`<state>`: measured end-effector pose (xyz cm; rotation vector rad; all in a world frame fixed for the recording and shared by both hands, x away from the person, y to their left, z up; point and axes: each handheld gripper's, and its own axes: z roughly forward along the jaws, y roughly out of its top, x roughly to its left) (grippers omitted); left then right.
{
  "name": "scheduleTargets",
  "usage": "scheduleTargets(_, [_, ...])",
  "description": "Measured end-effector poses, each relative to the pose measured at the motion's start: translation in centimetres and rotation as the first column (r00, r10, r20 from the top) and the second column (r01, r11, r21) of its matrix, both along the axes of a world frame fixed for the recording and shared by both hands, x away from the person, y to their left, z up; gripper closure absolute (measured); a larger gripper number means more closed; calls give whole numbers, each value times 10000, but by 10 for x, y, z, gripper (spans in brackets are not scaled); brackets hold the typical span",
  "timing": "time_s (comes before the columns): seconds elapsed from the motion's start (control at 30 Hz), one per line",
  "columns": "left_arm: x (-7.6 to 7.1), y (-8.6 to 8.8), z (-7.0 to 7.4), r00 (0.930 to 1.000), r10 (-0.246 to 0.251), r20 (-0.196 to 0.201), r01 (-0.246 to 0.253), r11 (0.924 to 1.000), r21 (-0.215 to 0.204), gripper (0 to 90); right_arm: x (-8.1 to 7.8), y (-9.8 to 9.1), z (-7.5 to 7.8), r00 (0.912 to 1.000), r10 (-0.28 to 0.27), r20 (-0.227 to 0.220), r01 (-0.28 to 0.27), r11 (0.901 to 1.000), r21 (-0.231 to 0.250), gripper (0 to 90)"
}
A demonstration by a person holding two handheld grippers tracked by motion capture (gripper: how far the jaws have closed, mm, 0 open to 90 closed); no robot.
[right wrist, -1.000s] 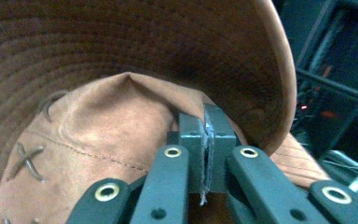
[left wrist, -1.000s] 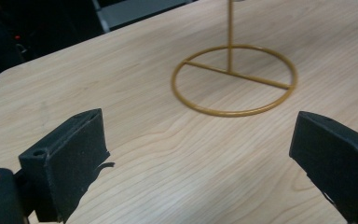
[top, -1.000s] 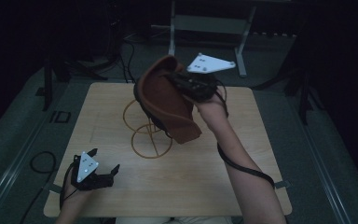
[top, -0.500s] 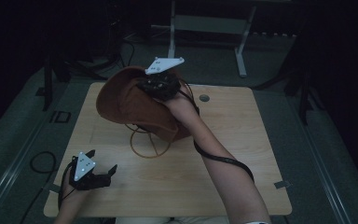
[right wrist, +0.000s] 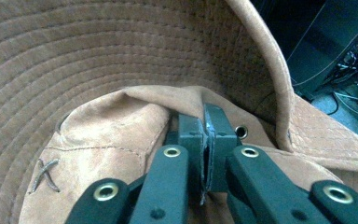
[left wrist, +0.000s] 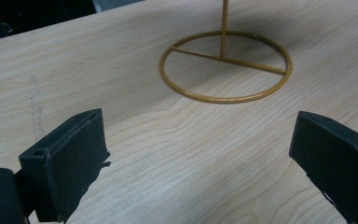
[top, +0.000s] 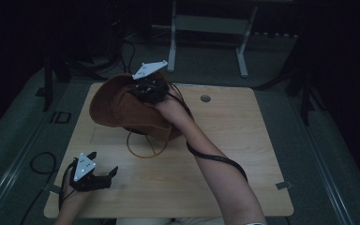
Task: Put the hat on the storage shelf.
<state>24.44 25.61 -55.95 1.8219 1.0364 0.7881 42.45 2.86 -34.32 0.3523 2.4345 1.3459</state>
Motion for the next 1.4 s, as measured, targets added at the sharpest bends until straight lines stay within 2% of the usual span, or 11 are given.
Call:
scheduleTargets(0.13, [0,1,-1,10000,39,-14,-39,10000,-24,45,-2,8,-2,9999,67,-80,-67,10000,5,850])
scheduleTargets(0.27, [0,1,-3,9999,-23,-105,24,10000,18,45,-3,14,0,9987,202,-469,-193,9996,192,730])
scheduleTargets(0.37, [0,1,-4,9999,-50,-161,51,10000,33,46,-5,19,-1,9973,361,-640,-355,9993,101,613])
scheduleTargets(0.5, [-1,2,-4,9999,-14,-127,13,10000,-41,46,-9,28,-4,9981,266,-561,-271,9996,-80,540])
scheduleTargets(0.7, [-1,3,-7,9996,23,-271,-29,9998,-209,46,-10,34,-8,9976,144,-673,-154,9998,-147,519])
scheduleTargets(0.83, [-1,2,-10,9994,0,-349,-6,9998,-181,46,-18,38,-9,9999,-31,-164,25,9992,-409,492])
scheduleTargets(0.87, [-1,2,-10,9993,-3,-371,-3,9998,-179,46,-18,38,-8,9999,-58,-161,50,9988,-488,472])
scheduleTargets(0.97, [-1,3,-11,9991,29,-416,-38,9997,-222,46,-21,35,-2,9989,110,-460,-133,9987,-499,369])
scheduleTargets(1.03, [-1,4,-11,9990,47,-434,-60,9995,-307,46,-22,31,3,9949,365,-940,-407,9983,-425,320])
scheduleTargets(1.17, [-1,4,-12,9991,71,-429,-87,9993,-364,46,-26,19,10,9950,489,-865,-504,9986,-157,320])
scheduleTargets(1.4, [-1,2,-13,9989,101,-455,-110,9997,-208,46,-23,-9,6,9892,653,-1311,-603,9973,420,229])
